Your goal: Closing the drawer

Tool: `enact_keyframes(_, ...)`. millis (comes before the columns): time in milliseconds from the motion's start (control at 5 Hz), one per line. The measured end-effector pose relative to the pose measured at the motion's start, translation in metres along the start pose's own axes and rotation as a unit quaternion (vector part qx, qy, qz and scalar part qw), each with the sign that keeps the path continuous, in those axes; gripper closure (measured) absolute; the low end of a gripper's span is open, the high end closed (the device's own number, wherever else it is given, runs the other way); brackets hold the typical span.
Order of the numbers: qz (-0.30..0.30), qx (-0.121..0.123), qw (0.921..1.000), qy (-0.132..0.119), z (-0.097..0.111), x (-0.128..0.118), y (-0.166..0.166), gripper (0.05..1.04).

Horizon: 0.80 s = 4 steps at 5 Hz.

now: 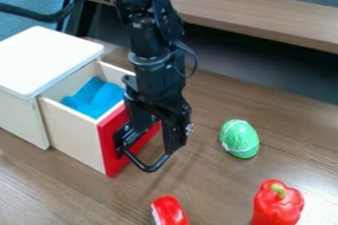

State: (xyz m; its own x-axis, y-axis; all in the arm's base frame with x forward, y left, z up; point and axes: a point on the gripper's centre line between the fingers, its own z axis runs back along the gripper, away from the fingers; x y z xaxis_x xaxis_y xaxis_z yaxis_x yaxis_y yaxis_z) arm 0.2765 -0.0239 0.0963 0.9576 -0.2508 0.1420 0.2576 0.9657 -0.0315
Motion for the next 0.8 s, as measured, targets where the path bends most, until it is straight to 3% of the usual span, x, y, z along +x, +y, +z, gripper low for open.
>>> enact_keyframes(400,0.017,0.007,0.9997,-0.015,-0.014,-0.002,0.008,0.085)
enact_keyframes(800,0.024,0.045,0.9987,-0.007,-0.02,-0.001,0.016,0.083)
